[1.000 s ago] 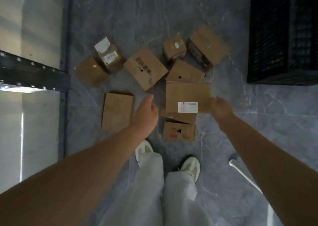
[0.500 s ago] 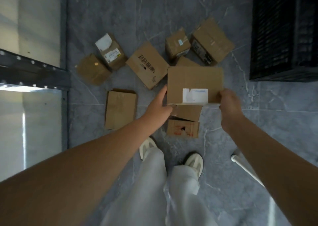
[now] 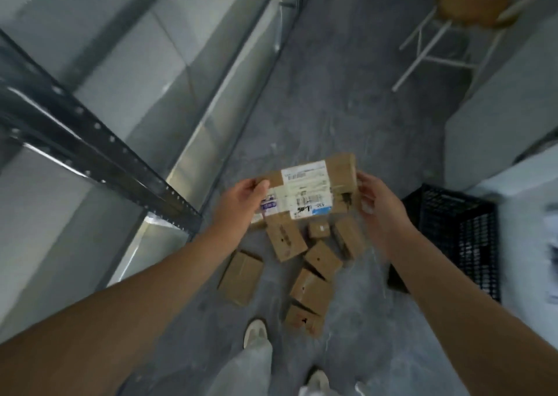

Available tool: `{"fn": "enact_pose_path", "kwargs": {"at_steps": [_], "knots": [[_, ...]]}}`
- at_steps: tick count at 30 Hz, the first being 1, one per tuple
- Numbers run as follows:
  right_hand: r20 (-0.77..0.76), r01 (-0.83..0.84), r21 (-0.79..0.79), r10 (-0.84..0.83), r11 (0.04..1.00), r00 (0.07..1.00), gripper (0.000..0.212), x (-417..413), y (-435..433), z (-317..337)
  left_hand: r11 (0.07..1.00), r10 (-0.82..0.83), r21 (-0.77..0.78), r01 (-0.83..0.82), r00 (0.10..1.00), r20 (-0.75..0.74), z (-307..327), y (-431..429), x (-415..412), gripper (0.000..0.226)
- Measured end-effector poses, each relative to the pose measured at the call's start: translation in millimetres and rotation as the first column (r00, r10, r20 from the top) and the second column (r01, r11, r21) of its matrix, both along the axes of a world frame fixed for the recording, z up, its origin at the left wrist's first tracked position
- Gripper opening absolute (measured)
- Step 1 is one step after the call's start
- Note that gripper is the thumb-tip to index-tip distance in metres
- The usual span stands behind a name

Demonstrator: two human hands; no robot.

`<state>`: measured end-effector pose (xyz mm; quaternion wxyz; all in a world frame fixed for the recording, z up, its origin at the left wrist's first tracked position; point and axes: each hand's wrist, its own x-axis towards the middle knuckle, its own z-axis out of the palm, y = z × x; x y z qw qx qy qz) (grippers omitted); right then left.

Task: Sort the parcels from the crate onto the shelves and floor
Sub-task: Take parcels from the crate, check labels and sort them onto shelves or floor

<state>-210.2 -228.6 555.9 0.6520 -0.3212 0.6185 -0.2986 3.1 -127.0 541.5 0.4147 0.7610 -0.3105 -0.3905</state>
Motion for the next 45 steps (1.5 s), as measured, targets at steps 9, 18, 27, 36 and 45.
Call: {"fn": "enact_pose_path", "kwargs": {"at_steps": [9,18,27,36,45], "knots": [[0.132,-0.411,-0.274,0.457,0.87,0.879,0.043,16,17,175,0.977,0.107,-0.19,-0.095,0.993,0.051,167,76,5,0.023],[0.227,-0.462,-0.457,0.601,0.76,0.766,0.032,71,85,249,0.799,0.45,-0.313,-0.513,0.856,-0.255,242,185,-27,0.024],[0.03,-0.683,-0.581,0.851,0.441,0.524,0.032,161,248,259,0.771,0.484,-0.303,-0.561,0.824,-0.295,252,329,-40,0.038],[-0.101,-0.851,-0.513,0.977,0.113,0.19,0.024,225,445,258,0.494,0.832,-0.238,-0.836,0.535,-0.151,241,509,-31,0.032],[-0.136,-0.926,-0.298,0.97,-0.234,-0.202,0.023,224,686,207,0.134,0.963,-0.253,-0.958,0.186,-0.194,202,737,-82,0.037]]}}
